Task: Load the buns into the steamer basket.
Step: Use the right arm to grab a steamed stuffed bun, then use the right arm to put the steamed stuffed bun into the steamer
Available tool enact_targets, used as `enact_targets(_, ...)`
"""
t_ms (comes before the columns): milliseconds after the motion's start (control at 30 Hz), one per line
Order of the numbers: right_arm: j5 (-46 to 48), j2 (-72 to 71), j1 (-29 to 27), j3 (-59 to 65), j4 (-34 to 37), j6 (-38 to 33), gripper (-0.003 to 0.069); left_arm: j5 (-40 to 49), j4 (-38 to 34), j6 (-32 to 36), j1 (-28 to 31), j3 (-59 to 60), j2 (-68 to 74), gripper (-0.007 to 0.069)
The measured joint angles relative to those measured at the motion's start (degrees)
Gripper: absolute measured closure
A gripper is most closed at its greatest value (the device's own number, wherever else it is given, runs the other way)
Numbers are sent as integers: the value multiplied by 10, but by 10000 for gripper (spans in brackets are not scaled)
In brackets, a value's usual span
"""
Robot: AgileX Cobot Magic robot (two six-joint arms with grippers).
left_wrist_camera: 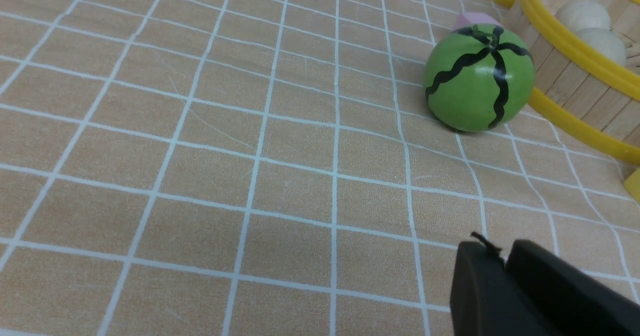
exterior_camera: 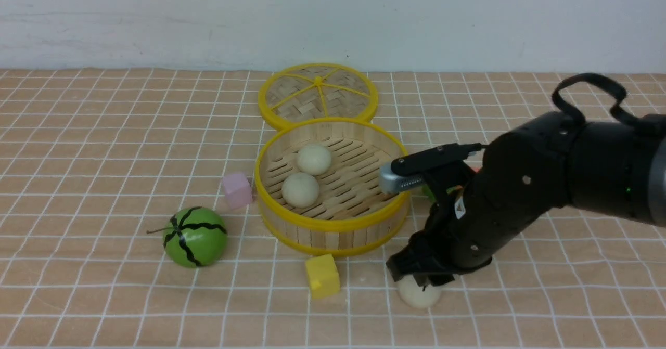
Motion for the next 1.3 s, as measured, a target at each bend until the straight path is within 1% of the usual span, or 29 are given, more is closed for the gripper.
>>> enact_targets(267,-56,43,0,-1,-15,0,415,0,0,0,0,0,0,546)
enact_targets(400,-66,54,0,-1,-15,0,422,0,0,0,0,0,0,543)
enact_targets(533,-63,56,0,-2,-16,0,485,0,0,0,0,0,0,543)
enact_targets(600,-59,56,0,-2,-16,0,539,0,0,0,0,0,0,542)
enact_targets(633,-58,56,0,-2,-16,0,552,0,0,0,0,0,0,542)
enact_targets(700,-47,53,0,-5,-17,0,622,0,0,0,0,0,0,540)
enact_targets(767,-27,46,0,-16,-21,-1,657,0,0,0,0,0,0,540)
enact_targets(933,26,27,0,-58,-25,-12,659,0,1,0,0,0,0,538)
enact_targets(1067,52,4,0,-129,-25,-19,659,0,1,0,0,0,0,533)
enact_targets(1167,42,0,0,-179,-25,-29,659,0,1,0,0,0,0,533)
enact_targets(1267,-17,2,0,-212,-30,-31,659,0,0,0,0,0,0,528)
enact_targets(1300,-17,3,0,-213,-30,-31,659,0,0,0,0,0,0,528)
